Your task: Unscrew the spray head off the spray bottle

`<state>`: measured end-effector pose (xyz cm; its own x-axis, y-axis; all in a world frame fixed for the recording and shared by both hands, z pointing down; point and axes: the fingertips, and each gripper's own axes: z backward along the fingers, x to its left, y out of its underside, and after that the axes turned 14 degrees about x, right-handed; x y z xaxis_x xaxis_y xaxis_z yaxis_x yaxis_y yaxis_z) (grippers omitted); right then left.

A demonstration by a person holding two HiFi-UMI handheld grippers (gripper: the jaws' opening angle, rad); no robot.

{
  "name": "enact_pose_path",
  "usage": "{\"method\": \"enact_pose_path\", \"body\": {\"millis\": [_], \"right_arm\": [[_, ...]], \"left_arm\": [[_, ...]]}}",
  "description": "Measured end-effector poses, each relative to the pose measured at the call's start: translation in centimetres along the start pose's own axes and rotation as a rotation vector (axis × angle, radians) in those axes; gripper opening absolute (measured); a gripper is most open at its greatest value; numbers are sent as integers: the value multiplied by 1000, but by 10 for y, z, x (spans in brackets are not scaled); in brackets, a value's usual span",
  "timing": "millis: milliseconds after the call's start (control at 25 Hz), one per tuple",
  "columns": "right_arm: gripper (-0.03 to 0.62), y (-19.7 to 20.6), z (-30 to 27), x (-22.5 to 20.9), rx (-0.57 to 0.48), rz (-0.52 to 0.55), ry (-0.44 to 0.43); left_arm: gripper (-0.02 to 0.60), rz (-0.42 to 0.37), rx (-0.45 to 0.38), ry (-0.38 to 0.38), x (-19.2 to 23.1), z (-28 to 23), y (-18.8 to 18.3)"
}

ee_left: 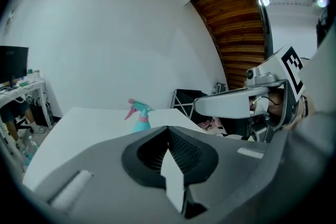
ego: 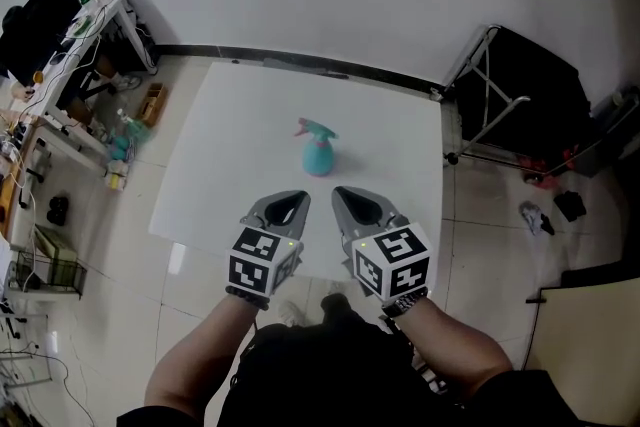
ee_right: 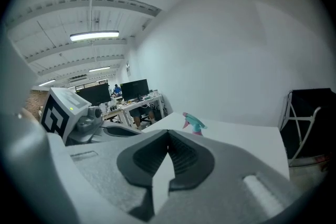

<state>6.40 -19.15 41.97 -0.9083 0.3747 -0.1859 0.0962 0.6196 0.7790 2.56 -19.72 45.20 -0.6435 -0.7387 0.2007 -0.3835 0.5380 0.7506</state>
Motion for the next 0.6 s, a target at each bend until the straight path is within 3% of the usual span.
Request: {"method": "enact_pose_path", "body": {"millis": [400, 600], "right_arm": [[-9, 6, -24, -33, 64, -2, -52], [-9, 8, -36, -42, 89, -4, -71]], "left_arm": [[23, 40, 41, -57, 16, -43, 4], [28, 70, 73, -46, 18, -55, 6]]}}
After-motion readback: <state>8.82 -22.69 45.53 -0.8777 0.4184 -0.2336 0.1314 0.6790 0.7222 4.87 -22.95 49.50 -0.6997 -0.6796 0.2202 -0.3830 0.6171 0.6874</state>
